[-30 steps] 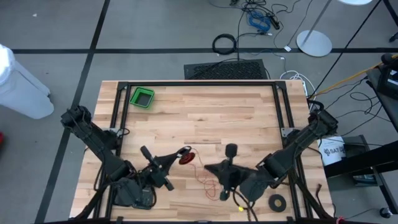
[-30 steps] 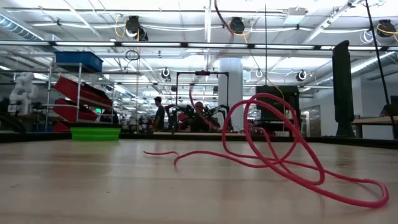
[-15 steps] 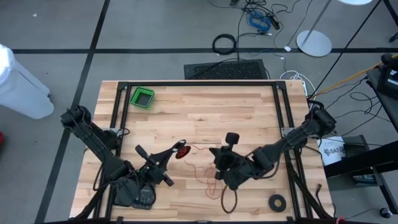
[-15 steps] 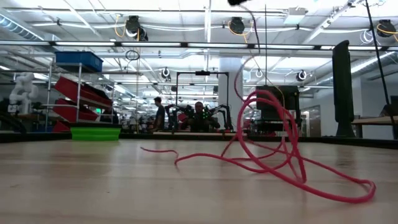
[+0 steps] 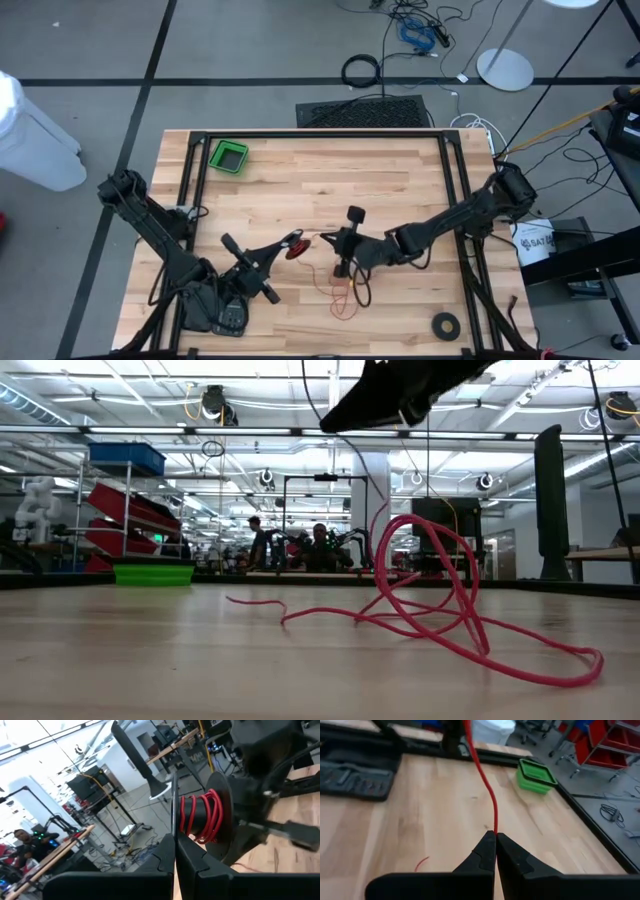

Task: Coil cords
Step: Uncoil the red wire from the spool

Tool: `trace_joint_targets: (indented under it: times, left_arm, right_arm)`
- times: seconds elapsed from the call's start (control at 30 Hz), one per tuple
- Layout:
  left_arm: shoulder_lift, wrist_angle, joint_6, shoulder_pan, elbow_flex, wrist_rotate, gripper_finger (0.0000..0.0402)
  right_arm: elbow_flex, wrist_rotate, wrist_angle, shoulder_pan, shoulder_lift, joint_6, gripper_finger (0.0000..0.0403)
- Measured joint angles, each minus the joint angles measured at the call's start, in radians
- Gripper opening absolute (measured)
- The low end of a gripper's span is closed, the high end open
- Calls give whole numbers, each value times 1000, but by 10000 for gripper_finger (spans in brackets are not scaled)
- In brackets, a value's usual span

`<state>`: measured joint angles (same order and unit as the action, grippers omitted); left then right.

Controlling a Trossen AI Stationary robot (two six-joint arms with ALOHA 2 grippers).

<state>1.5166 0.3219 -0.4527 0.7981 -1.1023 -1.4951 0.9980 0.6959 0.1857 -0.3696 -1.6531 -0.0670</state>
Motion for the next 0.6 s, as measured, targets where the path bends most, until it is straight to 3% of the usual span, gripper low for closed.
trace_joint_targets:
  times: [0.13, 0.6]
  left_arm:
    - [0, 7, 0, -5, 0, 2, 4]
    - [0, 15, 89, -40, 0, 14, 4]
  right_arm:
    - [-51, 0, 80, 7, 0, 1, 5]
    - [-52, -11, 204, -124, 11, 117, 68]
